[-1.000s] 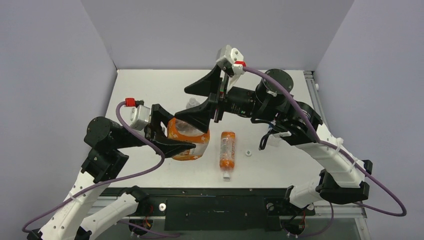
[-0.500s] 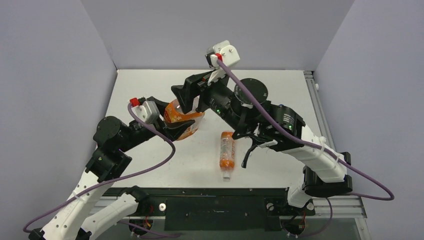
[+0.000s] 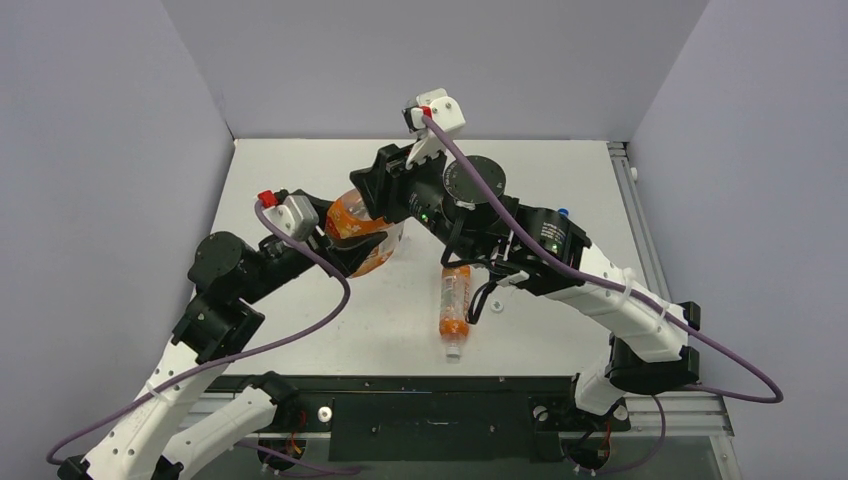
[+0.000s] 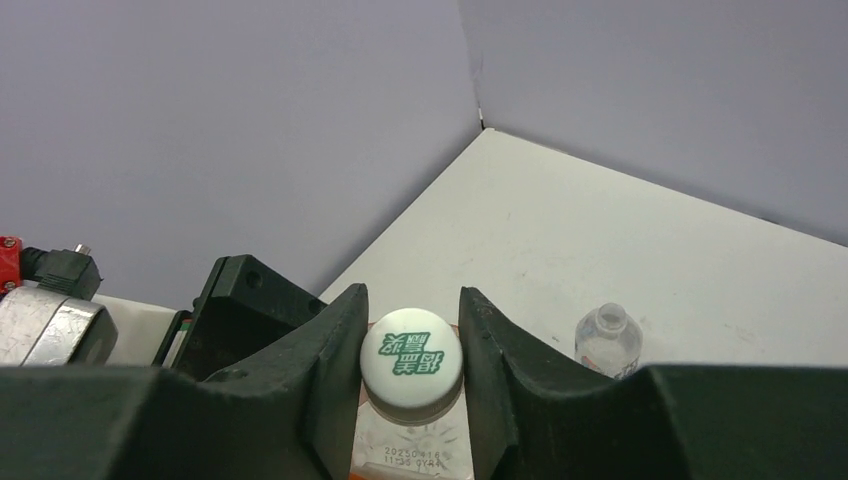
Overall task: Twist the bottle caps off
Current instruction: Unscrew the bottle cap from the plastic bottle.
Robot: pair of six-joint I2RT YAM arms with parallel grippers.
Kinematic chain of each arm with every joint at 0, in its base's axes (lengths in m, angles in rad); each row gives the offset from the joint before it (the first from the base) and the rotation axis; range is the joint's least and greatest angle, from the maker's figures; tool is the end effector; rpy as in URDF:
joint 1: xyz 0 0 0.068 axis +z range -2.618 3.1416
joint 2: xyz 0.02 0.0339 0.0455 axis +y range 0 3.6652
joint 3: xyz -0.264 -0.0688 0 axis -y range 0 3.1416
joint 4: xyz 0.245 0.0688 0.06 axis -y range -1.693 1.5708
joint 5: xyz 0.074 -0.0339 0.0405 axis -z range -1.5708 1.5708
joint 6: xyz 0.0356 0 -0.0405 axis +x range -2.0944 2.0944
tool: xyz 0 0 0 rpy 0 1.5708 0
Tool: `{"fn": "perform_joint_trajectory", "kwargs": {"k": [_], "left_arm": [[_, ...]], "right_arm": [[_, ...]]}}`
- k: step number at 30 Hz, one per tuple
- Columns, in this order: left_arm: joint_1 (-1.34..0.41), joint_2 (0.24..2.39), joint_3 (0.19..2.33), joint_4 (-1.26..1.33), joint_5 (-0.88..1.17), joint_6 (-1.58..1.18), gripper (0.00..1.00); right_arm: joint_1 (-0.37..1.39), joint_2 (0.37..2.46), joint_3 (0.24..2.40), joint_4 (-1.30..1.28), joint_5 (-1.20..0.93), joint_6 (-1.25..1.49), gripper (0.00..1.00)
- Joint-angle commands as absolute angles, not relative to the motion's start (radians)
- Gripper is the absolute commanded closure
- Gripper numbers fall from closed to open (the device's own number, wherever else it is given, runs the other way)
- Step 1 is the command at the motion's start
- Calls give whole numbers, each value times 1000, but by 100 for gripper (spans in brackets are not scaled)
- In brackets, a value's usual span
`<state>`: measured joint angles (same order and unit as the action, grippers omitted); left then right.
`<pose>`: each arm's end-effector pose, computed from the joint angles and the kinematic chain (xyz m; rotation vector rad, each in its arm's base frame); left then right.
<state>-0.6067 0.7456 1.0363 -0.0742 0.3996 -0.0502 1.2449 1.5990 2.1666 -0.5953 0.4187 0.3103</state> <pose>0.1136 -0.0957 0.4432 0.7118 1.2289 -0.8165 0.1124 0.2874 0.5568 -0.4340 1.6088 0.8665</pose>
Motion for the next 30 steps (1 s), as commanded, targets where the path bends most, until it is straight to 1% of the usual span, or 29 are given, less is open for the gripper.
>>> {"fn": "perform_joint_trajectory", "kwargs": {"k": [1,2,3,4,5,8,12,13,14,16,21,24,28,30], "left_arm": [[-606,735,1053,-15,392,-77,100],[-606,734,1052,-15,393,-79,100],[-606,733,1052,-15,394,-83,100],[-606,733,1052,-15,395,-84,100],[-606,732,1051,-15,395,-91,100],[-606,733,1054,-15,407,-117,100],[-606,732,1062,26,438,-197,100],[-606,731,1065,32,460,-231,100],[-606,730,1067,45,474,-249,100],[-605,732,1082,59,551,-321,100],[-604,745,1119,89,723,-433,100],[-604,751,1139,97,801,-488,100],[-604,756,1152,105,825,-524,100],[-603,759,1156,110,832,-538,100]], "right_arm": [[1224,1564,2147,-530,377,350,71],[1224,1565,2146,-523,371,347,80],[1224,1564,2143,-519,368,346,85],[1224,1563,2143,-511,362,341,96],[1224,1560,2142,-508,355,338,99],[1224,1538,2110,-460,313,301,100],[1205,1499,2107,-429,146,232,100],[1190,1485,2105,-420,42,224,100],[1179,1476,2090,-410,-19,217,100],[1144,1444,2053,-368,-240,223,100],[1078,1407,2008,-256,-626,303,100],[1072,1414,2019,-214,-816,350,100],[1072,1420,2027,-144,-975,412,100],[1072,1410,2019,-117,-1017,437,100]]}}
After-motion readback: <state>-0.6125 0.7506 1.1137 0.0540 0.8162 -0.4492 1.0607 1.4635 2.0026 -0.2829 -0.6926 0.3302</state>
